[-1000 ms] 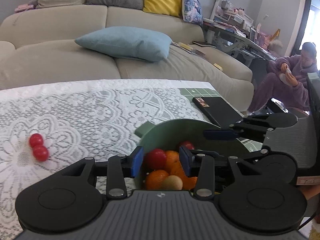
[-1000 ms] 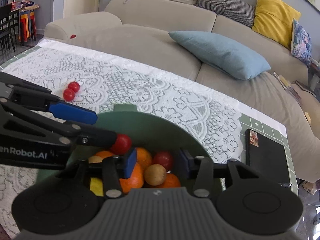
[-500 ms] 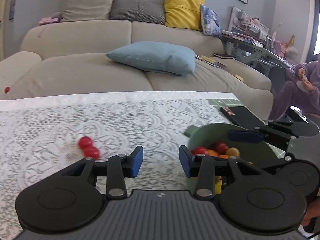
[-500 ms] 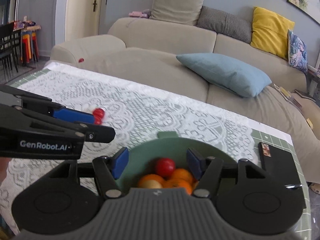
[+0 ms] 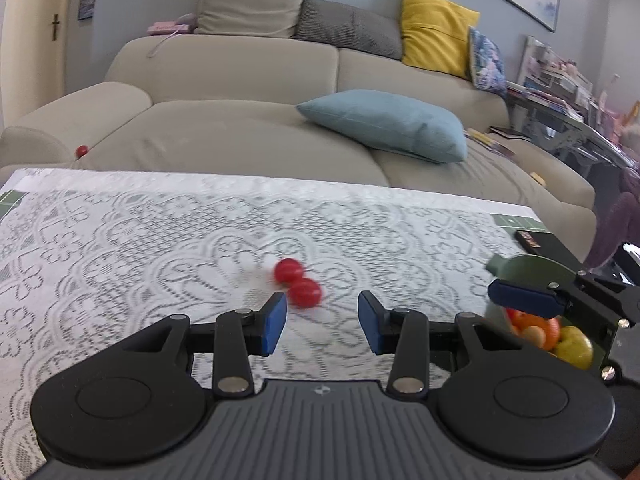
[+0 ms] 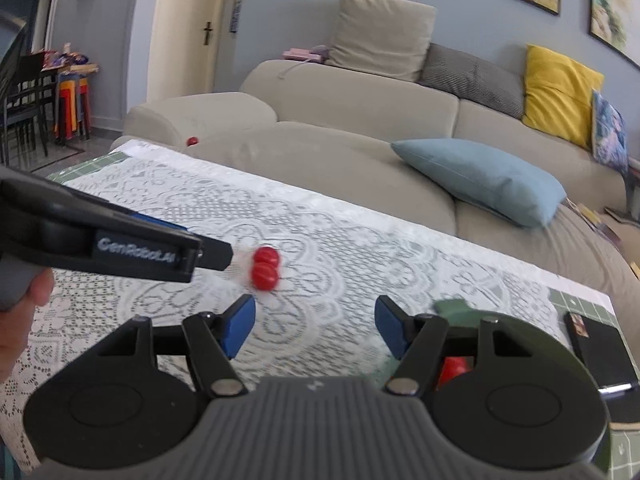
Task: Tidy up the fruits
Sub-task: 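Withdraw both open tools toward the last two red tomatoes, then grasp one red tomato with the left tool while the right tool grasps the other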
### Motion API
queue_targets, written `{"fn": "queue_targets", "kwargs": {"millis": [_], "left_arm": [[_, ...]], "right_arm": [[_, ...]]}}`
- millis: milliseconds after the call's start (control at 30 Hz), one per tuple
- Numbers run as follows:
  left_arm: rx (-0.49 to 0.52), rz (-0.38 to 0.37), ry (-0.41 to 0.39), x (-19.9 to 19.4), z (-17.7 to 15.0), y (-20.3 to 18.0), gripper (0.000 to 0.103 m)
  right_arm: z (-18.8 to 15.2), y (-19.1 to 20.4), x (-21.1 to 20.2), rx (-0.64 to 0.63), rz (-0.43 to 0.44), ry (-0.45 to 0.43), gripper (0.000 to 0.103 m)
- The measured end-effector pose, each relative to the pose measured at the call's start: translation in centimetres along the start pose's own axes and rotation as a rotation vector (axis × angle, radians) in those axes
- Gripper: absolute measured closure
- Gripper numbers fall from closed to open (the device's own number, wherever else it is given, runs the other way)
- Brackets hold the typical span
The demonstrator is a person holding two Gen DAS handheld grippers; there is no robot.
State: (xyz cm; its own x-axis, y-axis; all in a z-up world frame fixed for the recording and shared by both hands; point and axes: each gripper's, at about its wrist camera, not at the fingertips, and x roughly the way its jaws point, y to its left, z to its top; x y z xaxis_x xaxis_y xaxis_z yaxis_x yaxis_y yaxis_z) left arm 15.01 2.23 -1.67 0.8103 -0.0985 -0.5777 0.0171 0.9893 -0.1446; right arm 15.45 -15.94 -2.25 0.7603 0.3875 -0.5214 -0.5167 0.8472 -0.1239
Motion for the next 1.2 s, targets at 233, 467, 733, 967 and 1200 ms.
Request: {"fn": "queue_targets", "kwargs": {"millis": [233,467,733,967,1200], "left_arm": [[-0.019,0.014,0.017,0.7,-0.2,2.0,0.054],[-0.047,0.003,0.038,2.2,-0.4,3.8,0.054],[-0.075,-0.043,0.039,4.0,-0.8,5.5,0.054],[-0.027,-0.071,0.061,6.2,-0.9,5.4,0.056],[-0.029,-0.07,0.08,7.7,0.3,6.5,0.058]], "right_arm": [[0.3,2.4,2.7,-0.009,0.016,0.022,0.039],[0.3,2.7,5.1,0.004,0.011,0.059,0.042],[0.3,2.6,7.9,0.013,0.0,0.09,0.057],[-0.1,1.8,9.8,0.042,-0.006,0.121,0.07],[0.4,1.6,11.6,0.072,0.053,0.102,0.069]]}}
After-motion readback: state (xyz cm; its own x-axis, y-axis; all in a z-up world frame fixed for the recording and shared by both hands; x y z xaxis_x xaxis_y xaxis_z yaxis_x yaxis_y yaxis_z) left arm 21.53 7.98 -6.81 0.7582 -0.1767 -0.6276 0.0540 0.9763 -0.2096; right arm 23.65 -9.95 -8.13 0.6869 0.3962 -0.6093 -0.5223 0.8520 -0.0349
